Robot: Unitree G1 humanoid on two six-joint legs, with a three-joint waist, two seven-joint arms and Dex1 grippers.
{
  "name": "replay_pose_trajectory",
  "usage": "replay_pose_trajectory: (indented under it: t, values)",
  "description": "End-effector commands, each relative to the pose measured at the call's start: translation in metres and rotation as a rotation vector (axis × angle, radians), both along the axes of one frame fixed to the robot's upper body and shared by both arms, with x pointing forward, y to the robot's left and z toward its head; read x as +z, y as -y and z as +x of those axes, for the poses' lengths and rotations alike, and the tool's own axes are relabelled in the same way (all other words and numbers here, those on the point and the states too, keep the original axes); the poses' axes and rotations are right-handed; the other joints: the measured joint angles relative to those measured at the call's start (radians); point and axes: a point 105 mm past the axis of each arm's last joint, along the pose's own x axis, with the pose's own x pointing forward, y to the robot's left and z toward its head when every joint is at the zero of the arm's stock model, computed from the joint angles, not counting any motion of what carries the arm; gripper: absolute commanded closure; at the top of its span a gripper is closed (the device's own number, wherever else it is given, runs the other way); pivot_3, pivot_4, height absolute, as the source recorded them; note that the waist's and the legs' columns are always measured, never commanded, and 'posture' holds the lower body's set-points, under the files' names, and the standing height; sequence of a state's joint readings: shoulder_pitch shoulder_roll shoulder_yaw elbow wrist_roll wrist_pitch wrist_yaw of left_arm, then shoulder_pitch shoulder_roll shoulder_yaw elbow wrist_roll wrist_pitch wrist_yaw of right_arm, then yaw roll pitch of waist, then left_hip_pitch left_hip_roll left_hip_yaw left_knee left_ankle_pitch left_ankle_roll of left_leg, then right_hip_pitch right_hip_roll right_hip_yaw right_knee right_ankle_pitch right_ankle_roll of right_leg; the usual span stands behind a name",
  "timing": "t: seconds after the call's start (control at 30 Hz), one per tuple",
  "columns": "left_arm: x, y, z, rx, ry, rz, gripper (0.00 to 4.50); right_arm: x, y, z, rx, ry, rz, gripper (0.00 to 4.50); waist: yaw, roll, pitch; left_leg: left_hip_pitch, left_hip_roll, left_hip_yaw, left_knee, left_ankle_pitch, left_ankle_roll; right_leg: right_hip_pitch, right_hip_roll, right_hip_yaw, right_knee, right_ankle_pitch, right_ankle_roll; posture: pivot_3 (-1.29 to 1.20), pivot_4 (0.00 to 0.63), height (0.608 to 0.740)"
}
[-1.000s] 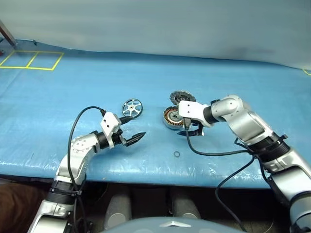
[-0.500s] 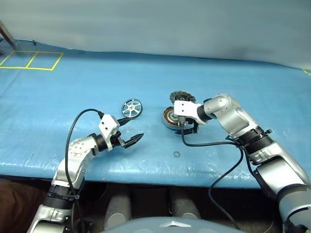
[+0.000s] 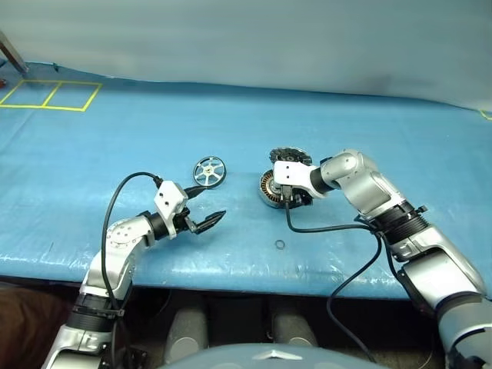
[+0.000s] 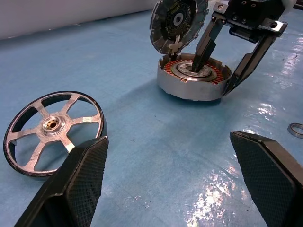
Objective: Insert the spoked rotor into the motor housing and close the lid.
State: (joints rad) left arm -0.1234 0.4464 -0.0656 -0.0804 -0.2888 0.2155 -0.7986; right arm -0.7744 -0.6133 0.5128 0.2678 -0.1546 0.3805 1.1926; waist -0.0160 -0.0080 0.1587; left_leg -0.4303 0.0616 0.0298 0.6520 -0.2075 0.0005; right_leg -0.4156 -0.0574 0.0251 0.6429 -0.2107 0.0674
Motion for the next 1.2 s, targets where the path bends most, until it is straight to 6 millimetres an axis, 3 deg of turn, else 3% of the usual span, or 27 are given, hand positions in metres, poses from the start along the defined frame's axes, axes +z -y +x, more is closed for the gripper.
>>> replay_pose_trajectory:
  t: [0.03,0.27,0.5,0.8,0.93,1.03,1.2]
  values:
    - [0.013,-0.002,-0.002,-0.006,0.046,-0.006,0.0,0.005,-0.004,0.0,0.005,0.018,0.028,2.36,-0.002,0.0,0.0,0.0,0.0,0.0,0.0,0.0,0.0,0.0,0.0,0.0,0.0,0.0,0.0,0.0,0.15,0.74]
    - [0.018,-0.013,-0.008,0.011,0.043,0.008,0.0,0.012,-0.033,-0.01,0.047,0.056,0.113,2.38,-0.012,0.0,0.0,0.0,0.0,0.0,0.0,0.0,0.0,-0.001,0.0,0.0,0.001,0.0,0.0,0.0,0.15,0.74]
    - [0.017,-0.026,-0.015,0.041,0.024,0.033,0.0,-0.001,-0.07,-0.031,0.103,0.004,0.175,2.38,-0.017,0.0,0.0,0.0,0.001,-0.001,-0.002,0.0,0.0,-0.002,0.001,0.0,0.001,0.0,-0.001,0.0,0.15,0.74]
    - [0.015,-0.027,-0.018,0.065,0.023,0.021,0.0,-0.018,-0.074,-0.04,0.092,-0.06,0.151,2.38,-0.015,-0.001,-0.001,0.002,0.001,0.0,-0.002,0.0,-0.001,0.0,0.001,0.0,0.001,-0.001,-0.001,0.0,0.15,0.74]
    - [0.015,-0.026,-0.018,0.069,0.025,0.016,0.0,-0.017,-0.076,-0.042,0.095,-0.068,0.177,1.13,-0.013,-0.001,-0.001,0.002,0.001,0.0,-0.002,0.0,-0.001,0.0,0.001,0.0,0.001,-0.001,-0.001,0.0,0.15,0.74]
    - [0.015,-0.027,-0.017,0.073,0.026,0.016,0.0,-0.002,-0.082,-0.043,0.095,-0.01,0.234,0.16,-0.009,-0.002,-0.001,0.002,0.001,0.0,-0.002,0.0,-0.001,0.0,0.001,0.0,0.001,-0.001,-0.001,0.0,0.15,0.74]
    - [0.014,-0.025,-0.016,0.069,0.022,0.014,0.0,0.026,-0.088,-0.048,0.096,0.06,0.338,0.16,-0.009,-0.001,-0.001,0.0,0.001,0.0,-0.002,0.0,-0.001,-0.002,0.001,0.0,0.001,-0.001,-0.001,0.0,0.15,0.74]
